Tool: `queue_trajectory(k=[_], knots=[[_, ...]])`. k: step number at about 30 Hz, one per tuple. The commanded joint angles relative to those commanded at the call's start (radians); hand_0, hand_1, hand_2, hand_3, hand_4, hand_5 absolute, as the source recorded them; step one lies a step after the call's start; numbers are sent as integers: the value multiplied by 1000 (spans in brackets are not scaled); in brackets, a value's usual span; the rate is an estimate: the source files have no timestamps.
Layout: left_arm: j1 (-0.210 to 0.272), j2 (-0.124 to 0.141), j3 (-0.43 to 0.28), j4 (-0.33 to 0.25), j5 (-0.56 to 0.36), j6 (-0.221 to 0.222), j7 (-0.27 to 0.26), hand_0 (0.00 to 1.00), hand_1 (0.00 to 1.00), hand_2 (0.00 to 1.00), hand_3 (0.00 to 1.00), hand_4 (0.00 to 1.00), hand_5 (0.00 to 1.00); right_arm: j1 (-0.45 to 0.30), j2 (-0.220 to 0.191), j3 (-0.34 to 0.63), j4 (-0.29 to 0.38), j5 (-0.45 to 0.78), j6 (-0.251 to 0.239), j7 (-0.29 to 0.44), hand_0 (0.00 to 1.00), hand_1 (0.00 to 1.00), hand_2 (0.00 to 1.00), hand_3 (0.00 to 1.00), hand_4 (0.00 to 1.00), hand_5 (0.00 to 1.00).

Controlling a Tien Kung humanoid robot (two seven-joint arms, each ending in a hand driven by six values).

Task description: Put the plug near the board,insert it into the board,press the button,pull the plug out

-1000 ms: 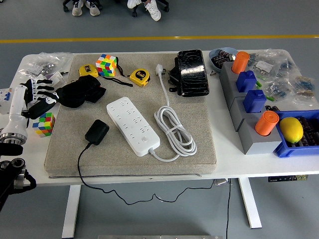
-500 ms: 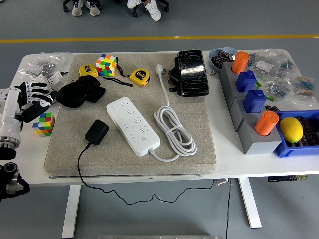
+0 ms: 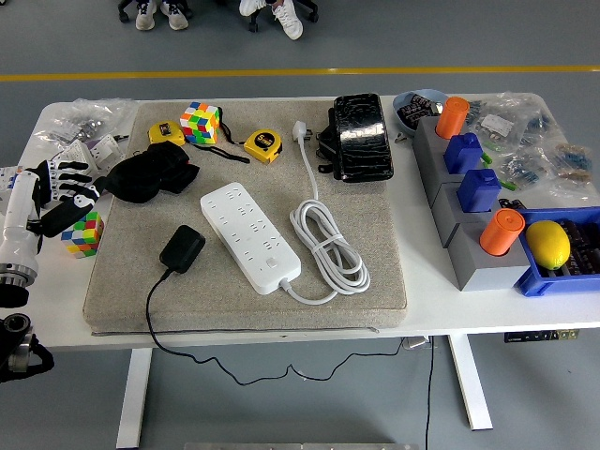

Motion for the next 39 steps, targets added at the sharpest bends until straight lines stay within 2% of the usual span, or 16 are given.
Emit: queue_trajectory(k=[12,15,23,28,39], knots=[[-44,-8,33,27,-8,-2,-6,330,458,497,550,846,335,23,-1,26,4,-24,1,2,548,576,528,504,817,360],[-41,-12,32,20,-27,4,-29,330,458,497,550,846,335,23,-5,54,10,-49,-1,5,548,576,528,504,817,360],[-55,-21,73,27,-31,0,-21,328,457,496,550,846,334,0,3,95,10,-63,-3,10,548,575,527,504,817,361],[-74,-30,95,31,-34,-2,-17,328,457,496,550,846,334,-7,11,77,2,-38,-2,8,548,575,527,504,817,361],[-88,-35,92,41,-42,-18,-13,328,458,497,550,843,331,11,-3,106,13,-75,-3,8,547,577,527,503,817,363]])
